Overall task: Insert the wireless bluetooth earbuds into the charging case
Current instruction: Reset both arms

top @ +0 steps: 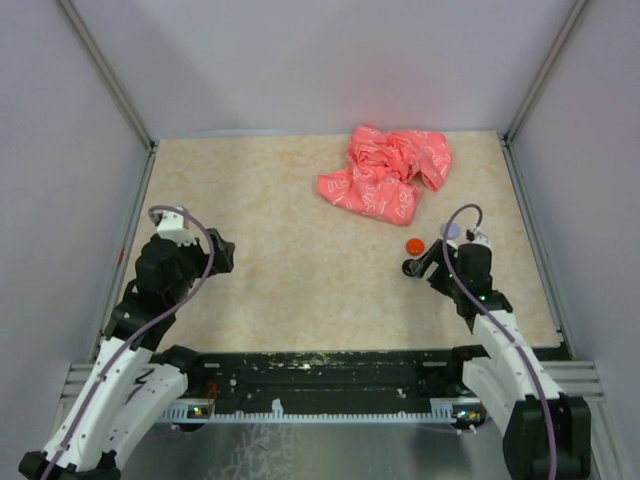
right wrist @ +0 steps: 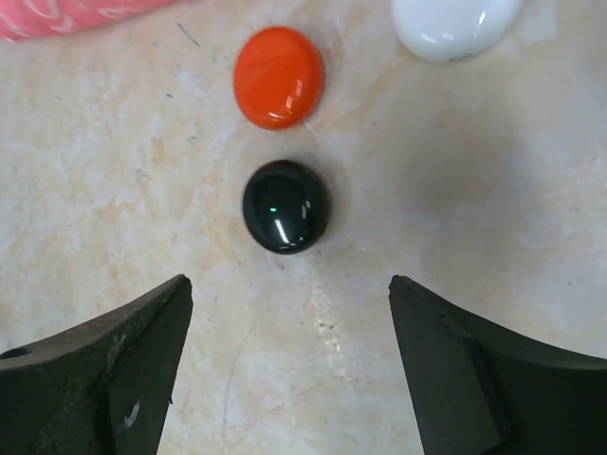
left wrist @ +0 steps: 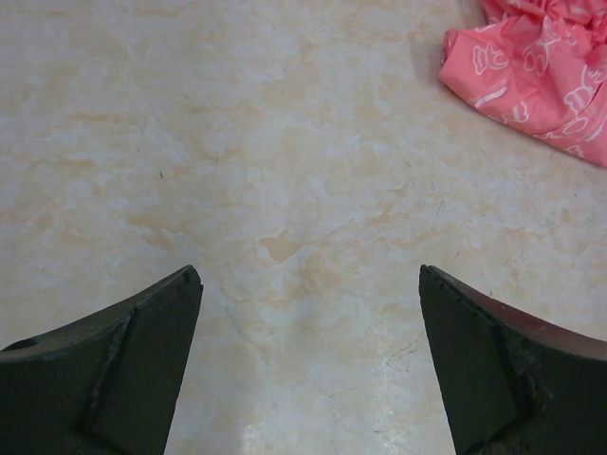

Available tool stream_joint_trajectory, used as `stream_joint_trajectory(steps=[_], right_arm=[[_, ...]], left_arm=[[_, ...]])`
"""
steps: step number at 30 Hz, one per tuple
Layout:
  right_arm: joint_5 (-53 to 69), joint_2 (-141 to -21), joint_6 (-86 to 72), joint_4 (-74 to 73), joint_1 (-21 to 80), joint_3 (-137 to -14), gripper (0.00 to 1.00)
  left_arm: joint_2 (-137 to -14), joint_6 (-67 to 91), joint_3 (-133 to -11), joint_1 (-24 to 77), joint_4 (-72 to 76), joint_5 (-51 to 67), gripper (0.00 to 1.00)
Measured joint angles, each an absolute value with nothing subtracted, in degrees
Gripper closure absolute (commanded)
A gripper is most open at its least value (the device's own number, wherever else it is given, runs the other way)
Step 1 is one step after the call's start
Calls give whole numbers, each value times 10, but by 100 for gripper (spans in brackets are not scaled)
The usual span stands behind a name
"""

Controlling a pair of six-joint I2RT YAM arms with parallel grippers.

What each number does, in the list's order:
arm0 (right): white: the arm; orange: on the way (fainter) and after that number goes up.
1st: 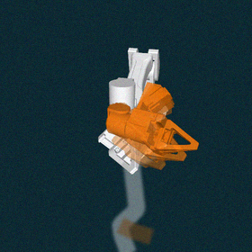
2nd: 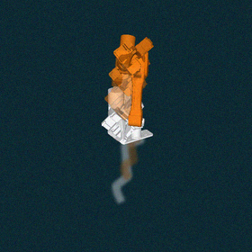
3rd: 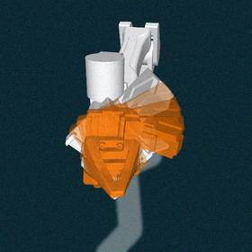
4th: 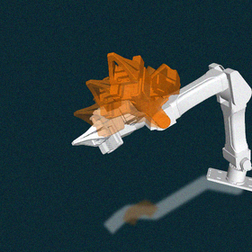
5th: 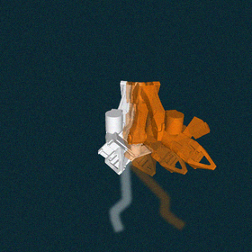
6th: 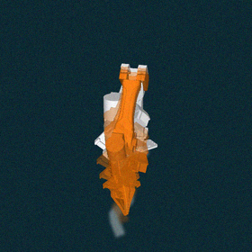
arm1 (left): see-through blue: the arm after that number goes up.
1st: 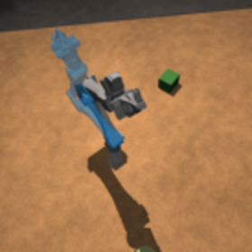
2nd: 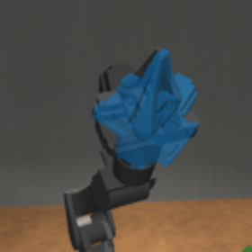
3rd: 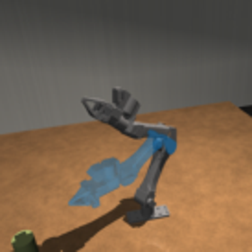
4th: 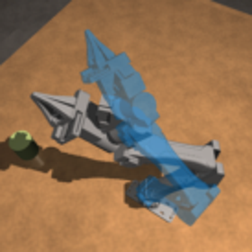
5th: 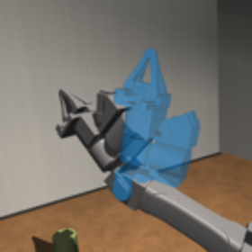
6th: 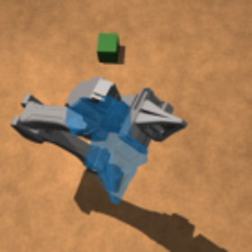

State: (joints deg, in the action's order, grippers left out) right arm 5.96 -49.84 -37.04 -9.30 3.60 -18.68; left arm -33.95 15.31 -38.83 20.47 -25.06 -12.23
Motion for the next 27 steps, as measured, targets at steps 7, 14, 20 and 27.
stream_joint_trajectory(steps=[7,14,20,27], right_arm=[[62,-283,-332,-216,36,-268,14],[81,-211,-274,-292,36,-417,14],[66,-201,-209,-340,43,-487,14],[31,-187,-158,-368,64,-493,14]], left_arm=[[-268,182,-417,205,-299,-109,0],[-185,187,-451,205,-326,-71,0],[-141,187,-475,205,-339,-43,0],[-129,187,-482,205,-351,-29,0]])
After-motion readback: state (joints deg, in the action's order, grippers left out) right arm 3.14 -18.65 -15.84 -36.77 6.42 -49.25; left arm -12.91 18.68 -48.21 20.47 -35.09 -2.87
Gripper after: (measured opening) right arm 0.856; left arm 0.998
